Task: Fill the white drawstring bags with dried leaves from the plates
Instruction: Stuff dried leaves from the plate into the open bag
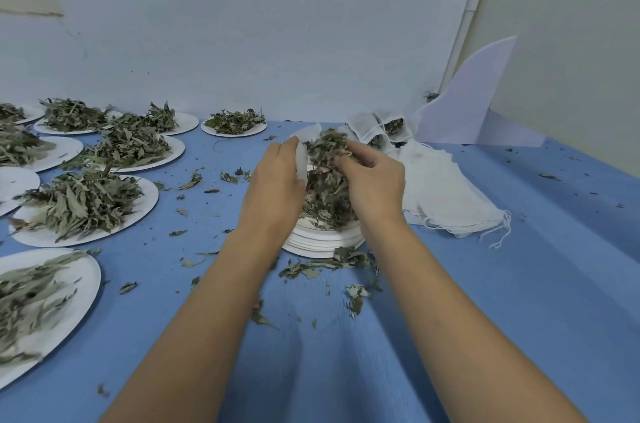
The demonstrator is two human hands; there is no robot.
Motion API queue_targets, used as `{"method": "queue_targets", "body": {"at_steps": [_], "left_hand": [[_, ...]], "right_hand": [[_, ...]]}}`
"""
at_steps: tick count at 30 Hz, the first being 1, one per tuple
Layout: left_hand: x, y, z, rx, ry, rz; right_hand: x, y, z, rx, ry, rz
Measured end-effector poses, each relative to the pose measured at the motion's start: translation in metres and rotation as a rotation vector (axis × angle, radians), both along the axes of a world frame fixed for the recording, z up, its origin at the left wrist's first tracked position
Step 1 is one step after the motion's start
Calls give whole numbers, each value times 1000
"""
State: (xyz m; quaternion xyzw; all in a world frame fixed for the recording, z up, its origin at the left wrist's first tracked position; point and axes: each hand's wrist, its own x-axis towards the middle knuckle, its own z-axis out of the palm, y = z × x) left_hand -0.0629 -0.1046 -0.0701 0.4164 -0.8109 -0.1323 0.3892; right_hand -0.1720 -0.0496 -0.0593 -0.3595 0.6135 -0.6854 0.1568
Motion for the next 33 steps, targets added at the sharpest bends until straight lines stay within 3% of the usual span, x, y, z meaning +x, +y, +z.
{"method": "queue_targets", "body": {"at_steps": [4, 8, 11, 20, 24, 29, 33], "left_hand": [[2, -3, 2, 39, 63, -10], [0, -2, 5, 43, 82, -48], [0, 0, 7, 48, 87, -72], [-1, 9, 9, 46, 109, -207], [0, 2, 5, 9, 45, -151], [2, -3, 2, 15, -36, -33], [3, -2, 5, -9, 0, -37]], "right_hand": [[-8, 5, 13, -81, -262, 193], [-12, 5, 14, 29, -196, 387], [-9, 4, 8, 143, -94, 337], [-7, 4, 5, 201, 107, 162], [-3, 5, 6, 181, 124, 155], [-10, 4, 9, 132, 88, -39], [-10, 5, 6, 147, 308, -110]]}}
